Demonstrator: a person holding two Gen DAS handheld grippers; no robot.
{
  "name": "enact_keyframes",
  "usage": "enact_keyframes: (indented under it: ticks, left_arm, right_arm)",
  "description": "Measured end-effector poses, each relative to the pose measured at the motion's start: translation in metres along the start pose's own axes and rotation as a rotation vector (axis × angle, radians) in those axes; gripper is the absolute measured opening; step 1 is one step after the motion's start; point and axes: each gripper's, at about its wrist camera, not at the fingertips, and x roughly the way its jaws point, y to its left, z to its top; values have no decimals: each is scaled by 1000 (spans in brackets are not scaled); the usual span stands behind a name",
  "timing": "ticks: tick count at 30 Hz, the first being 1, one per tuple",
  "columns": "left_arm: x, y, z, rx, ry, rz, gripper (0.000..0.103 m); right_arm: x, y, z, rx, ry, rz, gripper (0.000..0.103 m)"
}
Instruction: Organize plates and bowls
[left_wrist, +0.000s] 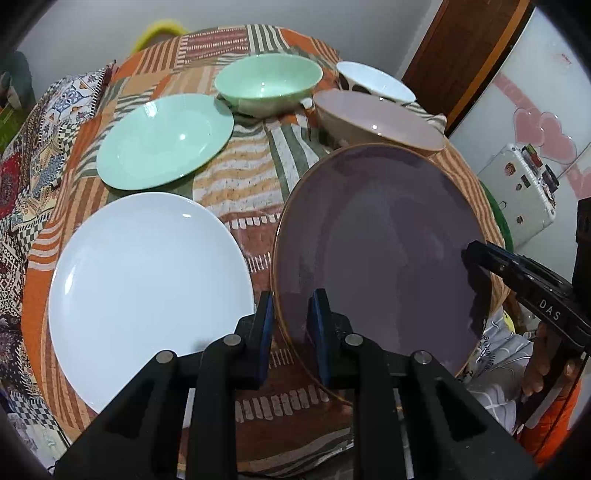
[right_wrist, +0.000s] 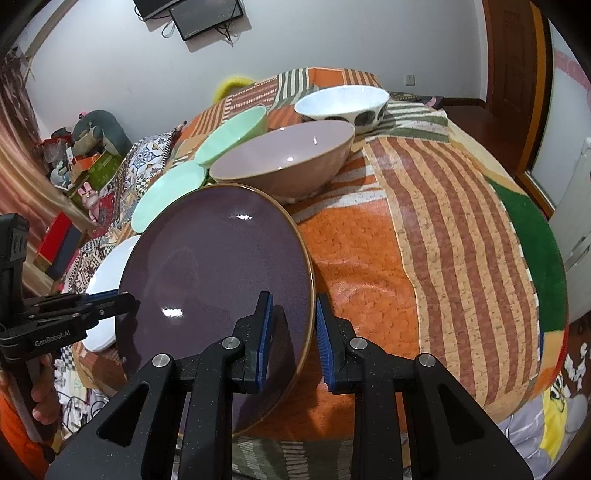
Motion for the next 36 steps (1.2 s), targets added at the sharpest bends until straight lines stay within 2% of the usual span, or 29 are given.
enact_keyframes:
  ticks: [13, 28, 33, 36]
  left_arm:
    - [20, -3, 8, 0, 45, 28, 19]
    - [22, 2, 7, -32, 48, -4, 19]
    - [10, 4, 6, -40, 23, -16, 19]
    - [0, 2, 5, -32, 0, -13, 19]
  right_arm:
    - [14, -7, 1, 26, 39, -3, 22]
    - [19, -7, 1, 26, 62, -15, 22]
    - [11, -7, 1, 26, 42, -27, 36]
    - [5, -6, 1, 23, 25, -33, 37]
